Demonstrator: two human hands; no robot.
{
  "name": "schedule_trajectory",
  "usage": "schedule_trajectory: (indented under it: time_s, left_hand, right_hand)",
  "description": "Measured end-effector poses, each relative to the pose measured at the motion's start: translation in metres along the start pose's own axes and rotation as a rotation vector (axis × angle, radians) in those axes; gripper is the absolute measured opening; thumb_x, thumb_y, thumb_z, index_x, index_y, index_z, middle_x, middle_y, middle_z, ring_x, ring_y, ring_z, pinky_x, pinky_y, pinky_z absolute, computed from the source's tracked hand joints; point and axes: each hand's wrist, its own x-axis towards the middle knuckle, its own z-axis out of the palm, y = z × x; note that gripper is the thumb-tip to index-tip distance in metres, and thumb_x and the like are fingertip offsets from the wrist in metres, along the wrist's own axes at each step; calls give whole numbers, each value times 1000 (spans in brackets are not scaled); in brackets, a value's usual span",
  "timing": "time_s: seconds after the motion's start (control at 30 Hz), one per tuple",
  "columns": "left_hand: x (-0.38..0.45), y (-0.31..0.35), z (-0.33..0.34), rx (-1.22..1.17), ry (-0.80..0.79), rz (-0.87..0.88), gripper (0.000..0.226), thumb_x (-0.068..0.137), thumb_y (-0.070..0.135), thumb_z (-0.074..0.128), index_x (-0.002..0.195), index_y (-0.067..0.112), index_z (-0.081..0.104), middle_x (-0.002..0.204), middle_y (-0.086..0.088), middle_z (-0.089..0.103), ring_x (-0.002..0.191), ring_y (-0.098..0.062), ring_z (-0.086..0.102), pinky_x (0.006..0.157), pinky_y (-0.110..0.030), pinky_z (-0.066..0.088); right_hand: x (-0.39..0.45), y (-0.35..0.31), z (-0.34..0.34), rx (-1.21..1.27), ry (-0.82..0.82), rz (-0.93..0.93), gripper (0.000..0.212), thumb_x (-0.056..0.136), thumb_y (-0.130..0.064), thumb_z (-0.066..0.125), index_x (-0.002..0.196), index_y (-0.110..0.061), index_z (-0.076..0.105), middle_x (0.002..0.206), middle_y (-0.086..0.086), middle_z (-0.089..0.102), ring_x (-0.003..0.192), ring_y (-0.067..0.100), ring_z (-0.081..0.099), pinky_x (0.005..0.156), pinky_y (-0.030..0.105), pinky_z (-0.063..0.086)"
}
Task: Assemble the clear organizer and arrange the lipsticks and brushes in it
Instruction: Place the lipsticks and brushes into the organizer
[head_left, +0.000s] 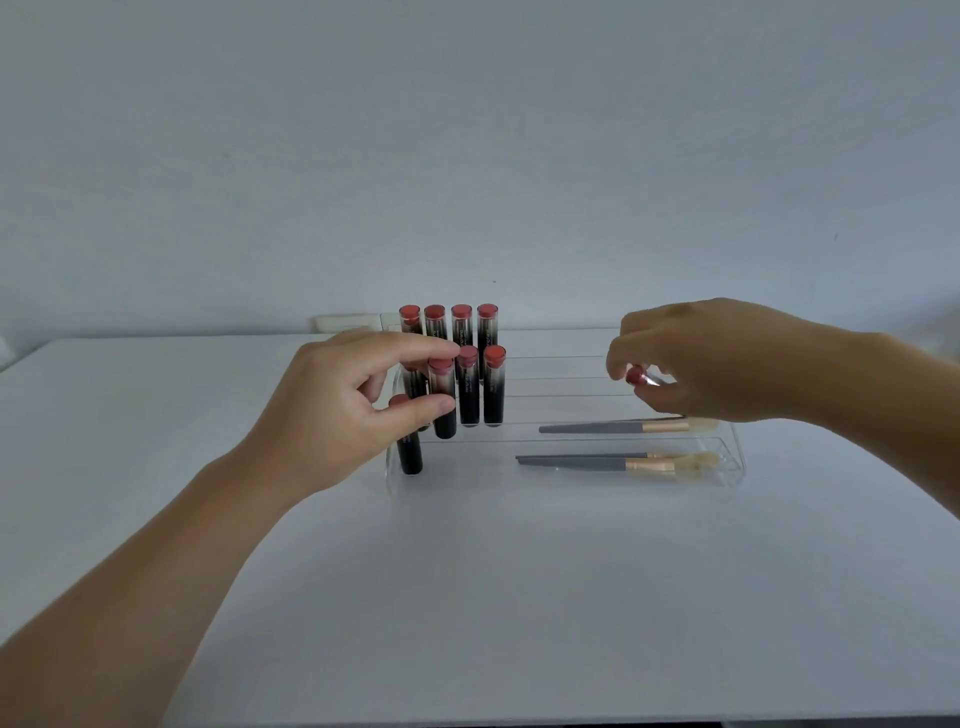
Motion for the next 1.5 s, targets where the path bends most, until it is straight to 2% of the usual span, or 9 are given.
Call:
schedule_trajectory:
  time_s: [0.07,0.17,0.3,0.43,0.73,0.93,1.1,1.33,1.5]
  left_hand:
    - [0,1,2,19,4,34,36,73,45,78,108,46,71,72,23,51,66,-9,42,62,-10,30]
    - [1,3,4,39,25,71,40,74,33,83,109,43,66,89,46,55,78,-6,45,72,-6,34]
    - [0,0,4,-5,25,70,35,76,32,85,108,35,70,99,24,69,96,-21,55,85,-27,44]
    - [-2,-1,5,-14,29,48,35,75,30,85,107,32,72,100,18,70,98,-21,57,88,-31,46]
    - [-6,-6,14,25,25,95,35,74,29,83,108,22,75,98,13,72,92,-23,57,85,-39,48]
    - [-6,-10,17,121,69,165,29,75,30,84,100,18,78,95,7,73,89,-24,59,82,-46,46]
    - [-7,-10,17,178,111,179,29,78,39,77,100,19,78,93,7,73,88,-26,59,86,-37,39]
    - [-9,-3,17,167,97,161,29,80,39,76,102,20,79,96,13,72,87,-23,59,85,-39,39]
    - [-12,0,17,140,108,137,25,79,30,78,102,21,79,93,20,68,83,-21,59,86,-37,37]
  right_hand:
    - [1,-2,-3,97,57,36,14,94,-32,59,104,-40,63,92,-22,53,80,3,56,64,24,42]
    - [3,-10,-11,286,177,49,7,89,-30,67,94,-35,69,87,-20,58,79,0,58,67,26,47]
    - [9,-33,-23,540,353,46,10,83,-25,74,92,-29,74,84,-16,65,79,5,61,64,12,44]
    - [21,-62,-24,726,414,-8,10,81,-22,77,90,-25,76,82,-14,68,74,10,63,63,10,44]
    - [38,-85,11,688,400,-31,10,82,-26,76,93,-28,74,81,-17,62,69,9,58,64,24,47]
    - [40,-91,19,657,441,2,9,84,-27,74,93,-28,74,83,-14,60,70,2,57,64,23,45]
    - [38,-99,28,633,457,21,14,85,-24,74,99,-26,74,83,-18,58,70,-9,53,64,10,35]
    - [34,-107,36,612,492,43,9,86,-29,72,95,-25,70,87,-13,65,67,7,57,62,37,51]
    - [31,-111,44,654,512,50,19,86,-22,71,104,-27,69,87,-11,67,68,16,60,62,42,52]
